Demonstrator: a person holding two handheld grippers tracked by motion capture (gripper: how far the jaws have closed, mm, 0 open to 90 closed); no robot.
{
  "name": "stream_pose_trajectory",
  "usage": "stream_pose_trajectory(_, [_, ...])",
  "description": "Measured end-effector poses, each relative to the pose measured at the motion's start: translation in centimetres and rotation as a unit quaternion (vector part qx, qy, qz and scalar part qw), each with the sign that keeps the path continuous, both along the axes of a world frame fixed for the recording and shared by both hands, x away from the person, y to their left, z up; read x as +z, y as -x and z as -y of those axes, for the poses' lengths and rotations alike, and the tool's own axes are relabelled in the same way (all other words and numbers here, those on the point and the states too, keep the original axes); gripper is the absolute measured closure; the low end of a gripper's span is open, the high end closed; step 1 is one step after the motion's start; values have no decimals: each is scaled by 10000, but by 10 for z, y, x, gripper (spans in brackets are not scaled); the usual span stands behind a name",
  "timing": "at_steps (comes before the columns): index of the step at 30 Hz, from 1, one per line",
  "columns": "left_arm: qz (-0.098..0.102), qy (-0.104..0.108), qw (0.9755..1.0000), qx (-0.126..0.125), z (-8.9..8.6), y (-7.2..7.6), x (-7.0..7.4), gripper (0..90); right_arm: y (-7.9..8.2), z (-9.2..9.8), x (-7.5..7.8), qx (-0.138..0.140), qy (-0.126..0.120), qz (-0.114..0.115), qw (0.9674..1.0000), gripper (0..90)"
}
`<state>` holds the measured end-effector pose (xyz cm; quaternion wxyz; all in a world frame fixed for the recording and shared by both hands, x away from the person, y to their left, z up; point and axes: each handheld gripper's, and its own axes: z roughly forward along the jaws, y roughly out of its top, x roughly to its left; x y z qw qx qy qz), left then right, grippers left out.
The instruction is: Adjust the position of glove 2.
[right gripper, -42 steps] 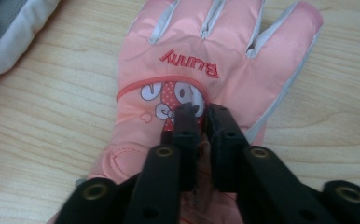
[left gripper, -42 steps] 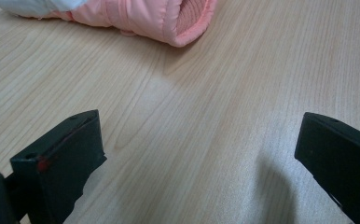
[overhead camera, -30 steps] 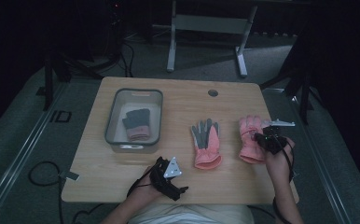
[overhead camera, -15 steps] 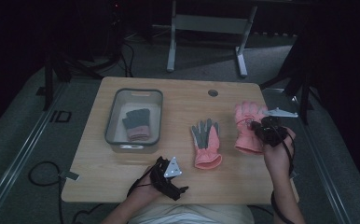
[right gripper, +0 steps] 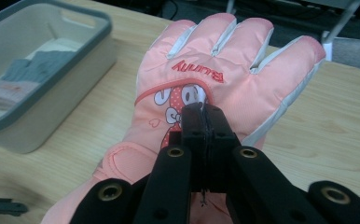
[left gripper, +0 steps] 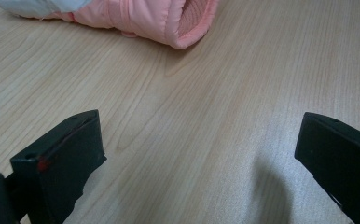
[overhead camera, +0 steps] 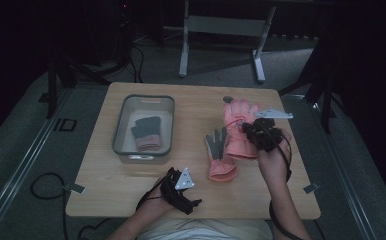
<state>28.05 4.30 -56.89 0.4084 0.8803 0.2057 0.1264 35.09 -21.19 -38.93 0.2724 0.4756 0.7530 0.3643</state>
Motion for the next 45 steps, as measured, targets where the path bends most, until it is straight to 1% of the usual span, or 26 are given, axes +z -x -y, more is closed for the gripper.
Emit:
stream_pose_trajectory(3, [-1,-17,10000,-2,0,0,0,9,2,-12,-5,63,-6,-70,10000,891])
stream_pose_trajectory(5, [-5,18,10000,-2,0,0,0,9,3,-20,-11,96,25,-127,9999,891])
stream_pose_trajectory(10, [-4,-3,10000,12,0,0,0,9,1,-27,-28,63,135,-311,9994,891])
stream_pose_trajectory(14, [5,13,10000,30,0,0,0,9,-2,-30,-41,-45,181,-434,9989,891])
stream_pose_trajectory(16, [3,36,10000,30,0,0,0,9,-4,-32,-49,-39,197,-540,9983,891])
stream_pose_trajectory(21, [8,15,10000,36,0,0,0,9,-11,-34,-68,-83,226,-744,9969,891])
stream_pose_trajectory(23, [7,25,10000,45,0,0,0,9,-14,-35,-75,-73,199,-832,9963,891])
stream_pose_trajectory(25, [6,-15,10000,50,0,-1,0,9,-17,-36,-79,-41,159,-878,9960,889])
stream_pose_trajectory(29, [7,4,10000,51,0,-1,0,9,-22,-36,-87,-35,205,-994,9948,888])
stream_pose_trajectory(30, [7,4,10000,51,0,-1,0,9,-22,-36,-87,-35,205,-994,9948,888])
stream_pose_trajectory(31, [3,-32,10000,52,0,-1,0,9,-23,-36,-89,-8,203,-1015,9946,887])
stream_pose_trajectory(32, [12,-35,10000,55,0,-1,0,9,-24,-35,-93,46,166,-1092,9939,885])
stream_pose_trajectory(36, [83,-17,10000,51,0,-1,0,9,-26,-34,-101,80,132,-1115,9936,876])
stream_pose_trajectory(37, [83,-17,10000,51,0,-1,0,9,-26,-34,-101,80,132,-1115,9936,876])
stream_pose_trajectory(38, [14,10,10000,56,-1,-3,1,9,-27,-34,-103,114,136,-1129,9934,871])
stream_pose_trajectory(40, [-69,224,9997,122,-3,-5,4,9,-29,-33,-105,142,73,-1169,9930,850])
stream_pose_trajectory(41, [-97,282,9994,149,-3,-6,6,9,-29,-33,-104,168,64,-1155,9931,841])
stream_pose_trajectory(43, [-141,365,9990,233,-4,-8,10,16,-28,-31,-99,211,67,-1120,9935,819])
stream_pose_trajectory(44, [-160,436,9985,281,-5,-10,15,32,-26,-30,-95,258,83,-1064,9940,798])
stream_pose_trajectory(45, [-172,508,9981,287,-6,-11,18,33,-24,-27,-89,291,95,-961,9949,771])
